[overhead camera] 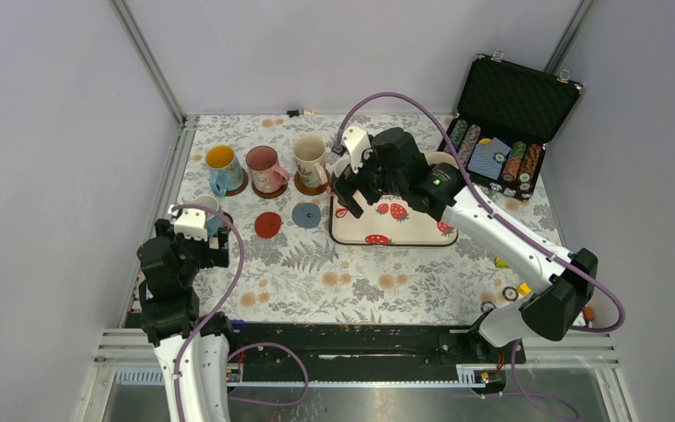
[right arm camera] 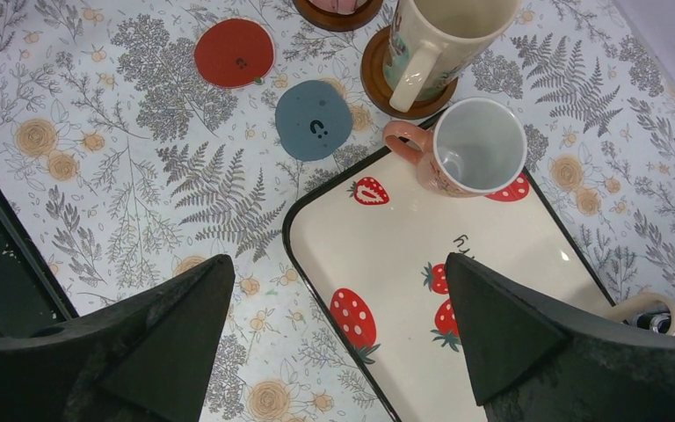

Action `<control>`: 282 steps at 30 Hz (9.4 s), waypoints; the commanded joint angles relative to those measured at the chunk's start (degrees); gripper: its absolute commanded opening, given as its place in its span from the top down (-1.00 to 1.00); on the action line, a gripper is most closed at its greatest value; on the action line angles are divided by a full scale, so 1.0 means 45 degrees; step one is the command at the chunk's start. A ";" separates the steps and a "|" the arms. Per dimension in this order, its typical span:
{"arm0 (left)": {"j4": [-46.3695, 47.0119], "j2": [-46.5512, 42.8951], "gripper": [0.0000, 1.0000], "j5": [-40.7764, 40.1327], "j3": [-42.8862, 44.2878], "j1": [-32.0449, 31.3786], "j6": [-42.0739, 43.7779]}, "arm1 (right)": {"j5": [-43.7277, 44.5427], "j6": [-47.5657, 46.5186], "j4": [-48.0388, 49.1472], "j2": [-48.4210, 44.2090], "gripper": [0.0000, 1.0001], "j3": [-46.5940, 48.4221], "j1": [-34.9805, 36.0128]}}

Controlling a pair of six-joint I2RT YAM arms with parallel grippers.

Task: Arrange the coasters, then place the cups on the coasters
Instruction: Pick up the cup from the tray.

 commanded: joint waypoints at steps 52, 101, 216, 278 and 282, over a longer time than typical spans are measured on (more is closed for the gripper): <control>0.0834 0.0419 -0.98 0.0402 -0.0191 0.0086 0.0198 | -0.0454 0.0306 0.0831 0.1241 -0.91 -0.0428 -0.0024; 0.0817 0.0119 -0.97 0.0207 -0.0231 0.0086 0.0146 | 0.6759 0.2885 0.0392 0.5788 -0.99 0.3660 0.0020; 0.0824 0.0036 -0.97 0.0087 -0.0206 0.0106 0.0100 | 0.8688 0.1876 0.1455 0.4843 -0.97 -0.0082 -0.0598; 0.1009 0.0792 -0.97 -0.0390 -0.0272 0.0105 0.0042 | 0.4670 0.3711 -0.0020 0.7485 -0.04 0.2654 -0.1135; 0.0998 0.0898 -0.97 -0.0187 -0.0258 0.0116 0.0085 | 0.4843 0.3545 -0.0024 0.7213 0.51 0.2589 -0.1131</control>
